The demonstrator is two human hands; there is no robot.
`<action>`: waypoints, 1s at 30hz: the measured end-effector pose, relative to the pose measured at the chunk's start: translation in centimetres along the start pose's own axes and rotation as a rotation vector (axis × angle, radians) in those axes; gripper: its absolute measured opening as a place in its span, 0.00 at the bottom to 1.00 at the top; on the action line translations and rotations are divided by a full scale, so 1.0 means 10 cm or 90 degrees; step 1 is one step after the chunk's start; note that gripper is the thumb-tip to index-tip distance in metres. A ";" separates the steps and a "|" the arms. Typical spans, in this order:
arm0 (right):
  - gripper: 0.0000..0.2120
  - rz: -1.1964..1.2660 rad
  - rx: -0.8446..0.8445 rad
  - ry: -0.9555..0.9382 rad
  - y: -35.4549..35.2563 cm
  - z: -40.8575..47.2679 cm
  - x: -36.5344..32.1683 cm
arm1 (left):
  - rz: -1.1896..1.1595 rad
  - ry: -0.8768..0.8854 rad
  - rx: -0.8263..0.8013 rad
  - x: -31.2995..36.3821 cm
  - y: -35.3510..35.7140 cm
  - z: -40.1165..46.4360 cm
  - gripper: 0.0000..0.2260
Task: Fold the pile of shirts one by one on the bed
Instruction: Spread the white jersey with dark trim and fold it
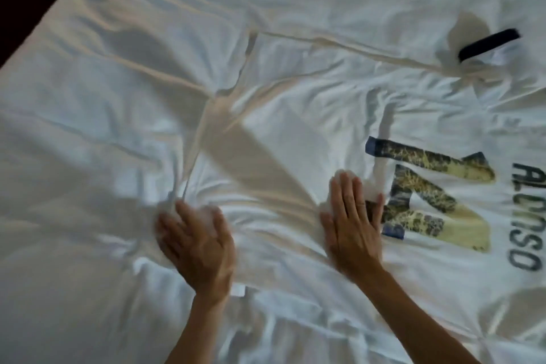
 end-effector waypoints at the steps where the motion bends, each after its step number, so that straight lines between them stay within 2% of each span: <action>1: 0.30 -0.020 -0.002 0.001 0.03 -0.14 0.04 | -0.006 -0.016 -0.013 -0.04 -0.04 -0.05 0.29; 5: 0.31 -0.058 -0.019 0.013 0.06 -0.38 0.10 | -0.046 -0.021 -0.031 -0.23 -0.23 -0.20 0.22; 7: 0.31 -0.064 -0.026 0.024 0.06 -0.41 0.09 | -0.109 -0.032 -0.071 -0.33 -0.26 -0.21 0.22; 9: 0.31 -0.058 -0.033 0.029 0.05 -0.44 0.06 | -0.122 0.028 -0.085 -0.37 -0.29 -0.19 0.23; 12: 0.32 -0.053 -0.044 0.030 0.07 -0.53 0.03 | -0.151 0.092 -0.006 -0.47 -0.42 -0.10 0.21; 14: 0.32 -0.044 -0.051 0.018 0.07 -0.61 0.01 | -0.169 0.073 0.000 -0.57 -0.41 -0.10 0.19; 16: 0.32 -0.028 -0.066 0.003 0.06 -0.73 0.04 | -0.161 0.054 -0.049 -0.63 -0.35 -0.18 0.22; 19: 0.32 -0.004 -0.044 0.012 0.02 -0.89 0.21 | -0.127 0.026 -0.007 -0.52 -0.38 -0.25 0.14; 20: 0.32 -0.005 -0.034 0.024 -0.01 -0.95 0.30 | -0.107 0.042 0.021 -0.38 -0.41 -0.28 0.16; 21: 0.32 -0.008 -0.027 0.038 -0.05 -1.01 0.41 | -0.102 0.082 0.047 -0.15 -0.45 -0.36 0.20; 23: 0.31 0.002 -0.019 0.072 -0.14 -1.17 0.65 | -0.173 0.245 0.047 0.50 -0.52 -0.64 0.26; 25: 0.31 0.008 -0.008 0.133 -0.26 -1.31 0.94 | -0.262 0.449 -0.038 1.19 -0.44 -1.07 0.27; 27: 0.32 -0.009 0.001 0.231 -0.38 -1.42 1.26 | -0.278 0.596 -0.135 1.69 -0.29 -1.45 0.27; 30: 0.32 -0.030 -0.009 0.385 -0.47 -1.64 1.79 | -0.171 0.658 -0.233 1.88 0.09 -1.70 0.27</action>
Point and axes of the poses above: each hand's wrist, its own z-axis towards the middle knuckle, its own y-axis out of the palm, x = y × z, the point moved 4 cm from there along z, towards the middle knuckle, and after that the axes turned 14 degrees about y, right-handed, at the moved point
